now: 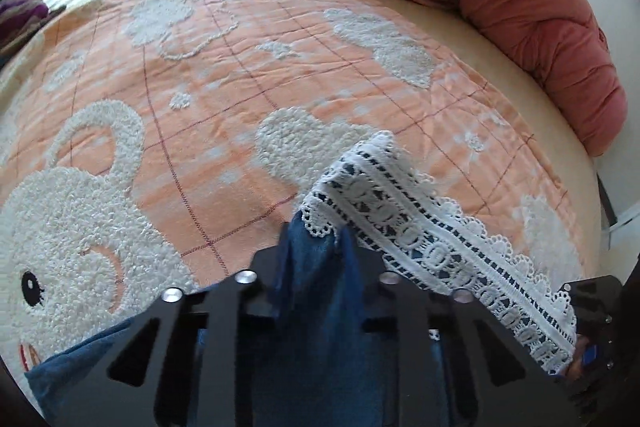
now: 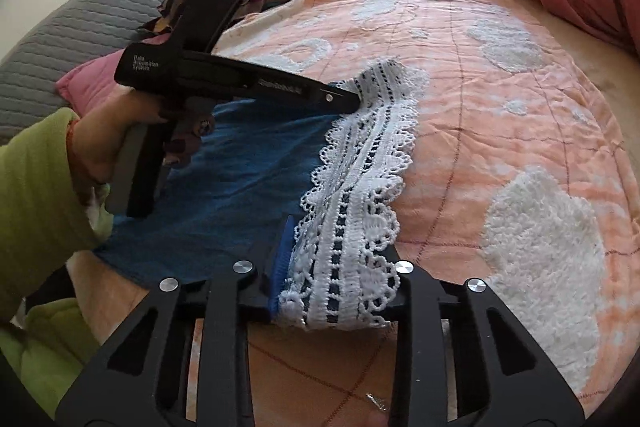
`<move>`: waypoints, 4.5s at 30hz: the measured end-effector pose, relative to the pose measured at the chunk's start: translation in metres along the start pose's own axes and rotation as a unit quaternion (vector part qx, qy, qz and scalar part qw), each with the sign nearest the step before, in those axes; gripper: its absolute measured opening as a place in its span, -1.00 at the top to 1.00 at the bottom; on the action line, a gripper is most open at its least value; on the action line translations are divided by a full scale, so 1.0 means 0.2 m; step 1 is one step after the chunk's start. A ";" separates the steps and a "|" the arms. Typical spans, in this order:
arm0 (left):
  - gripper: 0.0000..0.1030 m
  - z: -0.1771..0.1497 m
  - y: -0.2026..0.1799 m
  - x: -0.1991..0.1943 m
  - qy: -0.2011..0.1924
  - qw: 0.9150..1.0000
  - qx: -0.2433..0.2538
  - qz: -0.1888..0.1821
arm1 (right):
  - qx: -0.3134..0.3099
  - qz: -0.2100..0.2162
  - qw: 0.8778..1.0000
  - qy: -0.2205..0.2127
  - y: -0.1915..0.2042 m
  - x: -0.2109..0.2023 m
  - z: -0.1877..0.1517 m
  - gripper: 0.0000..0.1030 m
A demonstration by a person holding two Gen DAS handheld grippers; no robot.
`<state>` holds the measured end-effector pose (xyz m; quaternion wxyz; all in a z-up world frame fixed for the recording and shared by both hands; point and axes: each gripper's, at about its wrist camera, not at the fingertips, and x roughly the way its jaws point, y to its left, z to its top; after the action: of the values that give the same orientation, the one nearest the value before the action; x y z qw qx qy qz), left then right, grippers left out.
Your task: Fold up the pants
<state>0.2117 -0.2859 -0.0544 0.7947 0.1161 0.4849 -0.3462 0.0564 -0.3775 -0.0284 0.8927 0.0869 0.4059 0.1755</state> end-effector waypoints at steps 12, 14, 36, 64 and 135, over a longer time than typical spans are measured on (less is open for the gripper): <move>0.80 -0.11 0.23 -0.37 -0.102 0.990 -0.082 -0.057 | -0.083 0.031 0.996 -0.026 0.30 -0.09 0.15 0.61; 0.80 -0.15 0.27 -0.44 -0.118 0.987 -0.091 -0.053 | -0.107 0.043 0.993 -0.025 0.39 -0.07 0.17 0.61; 0.18 -0.92 0.94 -0.96 -0.213 0.914 -0.342 -0.052 | -0.345 0.022 0.938 0.036 1.15 0.28 -0.03 0.55; 0.76 -0.85 0.88 -0.71 -0.127 0.933 -0.334 -0.037 | -0.336 0.092 0.935 0.064 1.20 0.19 -0.16 0.74; 0.39 -1.36 0.37 -0.95 -0.058 0.950 -0.302 0.050 | -0.249 0.047 0.963 0.095 0.78 0.20 -0.14 0.20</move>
<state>0.0176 -0.0078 -0.0409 0.8356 -0.1249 0.5136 -0.1494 0.0221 -0.2188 -0.0272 0.8343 -0.1364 0.4274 0.3203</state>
